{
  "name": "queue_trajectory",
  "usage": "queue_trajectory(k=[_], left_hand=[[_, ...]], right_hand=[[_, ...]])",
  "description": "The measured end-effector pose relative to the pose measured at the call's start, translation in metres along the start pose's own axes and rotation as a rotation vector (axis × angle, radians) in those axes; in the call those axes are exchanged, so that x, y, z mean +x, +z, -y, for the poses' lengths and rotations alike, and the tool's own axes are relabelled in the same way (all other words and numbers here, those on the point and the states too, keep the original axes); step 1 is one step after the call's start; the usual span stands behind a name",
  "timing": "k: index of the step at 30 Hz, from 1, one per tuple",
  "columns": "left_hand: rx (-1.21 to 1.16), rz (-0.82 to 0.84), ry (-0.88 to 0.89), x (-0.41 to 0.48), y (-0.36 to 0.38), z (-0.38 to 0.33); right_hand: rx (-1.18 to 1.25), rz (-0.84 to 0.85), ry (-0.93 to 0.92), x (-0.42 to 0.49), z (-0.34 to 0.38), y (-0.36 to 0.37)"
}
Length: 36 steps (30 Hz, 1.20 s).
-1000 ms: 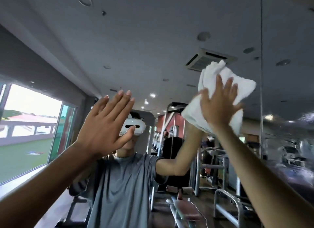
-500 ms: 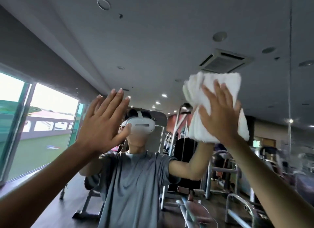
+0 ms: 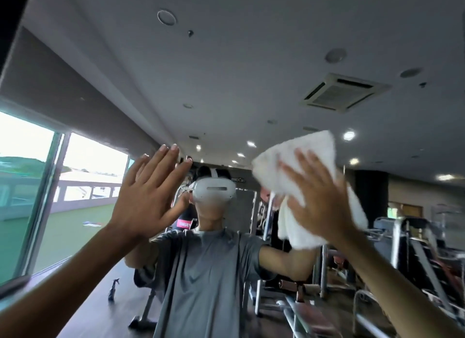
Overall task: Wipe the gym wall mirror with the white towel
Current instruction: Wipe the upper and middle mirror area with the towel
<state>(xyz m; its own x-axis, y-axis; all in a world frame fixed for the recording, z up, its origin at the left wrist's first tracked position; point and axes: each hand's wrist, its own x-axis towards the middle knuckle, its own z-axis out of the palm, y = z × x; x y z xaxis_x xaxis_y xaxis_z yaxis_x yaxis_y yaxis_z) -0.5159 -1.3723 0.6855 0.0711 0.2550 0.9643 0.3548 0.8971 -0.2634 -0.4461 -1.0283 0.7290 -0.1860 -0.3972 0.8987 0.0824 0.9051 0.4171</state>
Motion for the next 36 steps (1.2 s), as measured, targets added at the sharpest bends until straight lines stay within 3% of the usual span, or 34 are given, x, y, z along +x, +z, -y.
queue_trajectory(k=[3, 6, 8, 10, 12, 14, 17, 20, 23, 26, 28, 30, 32, 34, 36], left_hand=[[0.006, 0.001, -0.001, -0.008, -0.002, 0.014], [-0.001, 0.000, -0.031, -0.019, -0.003, 0.024], [0.004, -0.006, -0.043, -0.027, -0.007, 0.034], [0.010, -0.011, -0.046, -0.036, -0.012, 0.049], [0.011, 0.001, -0.066, -0.046, -0.019, 0.067], [0.008, 0.032, -0.096, -0.053, -0.025, 0.085], [0.022, 0.107, -0.110, -0.062, -0.034, 0.111], [0.029, 0.136, -0.177, -0.069, -0.040, 0.133], [0.013, 0.142, -0.247, -0.080, -0.044, 0.144], [0.012, 0.115, -0.280, -0.089, -0.045, 0.152], [-0.001, 0.109, -0.341, -0.092, -0.048, 0.159], [0.007, 0.144, -0.370, -0.101, -0.050, 0.168], [0.027, 0.179, -0.385, -0.111, -0.054, 0.180], [0.073, 0.192, -0.435, -0.118, -0.057, 0.190], [0.117, 0.192, -0.515, -0.128, -0.059, 0.200]], right_hand=[[0.060, -0.024, 0.364, 0.063, 0.022, -0.006], [0.042, -0.019, 0.440, 0.111, 0.078, -0.002], [0.002, -0.024, 0.294, 0.115, 0.122, 0.003], [-0.011, -0.021, -0.004, 0.095, 0.156, 0.007], [-0.003, -0.032, -0.314, 0.066, 0.157, 0.009], [-0.024, -0.016, -0.404, 0.051, 0.130, 0.007], [-0.018, -0.003, -0.058, 0.066, 0.102, 0.002], [0.027, -0.029, 0.301, 0.115, 0.131, -0.001], [0.041, -0.032, 0.397, 0.161, 0.187, 0.000], [0.024, -0.053, 0.187, 0.172, 0.257, 0.006], [0.017, -0.071, -0.082, 0.155, 0.297, 0.009], [0.046, -0.080, -0.415, 0.135, 0.308, 0.016], [0.121, -0.060, -0.606, 0.138, 0.288, 0.019], [0.107, -0.070, -0.562, 0.167, 0.260, 0.020], [0.086, -0.080, -0.360, 0.204, 0.244, 0.012]])
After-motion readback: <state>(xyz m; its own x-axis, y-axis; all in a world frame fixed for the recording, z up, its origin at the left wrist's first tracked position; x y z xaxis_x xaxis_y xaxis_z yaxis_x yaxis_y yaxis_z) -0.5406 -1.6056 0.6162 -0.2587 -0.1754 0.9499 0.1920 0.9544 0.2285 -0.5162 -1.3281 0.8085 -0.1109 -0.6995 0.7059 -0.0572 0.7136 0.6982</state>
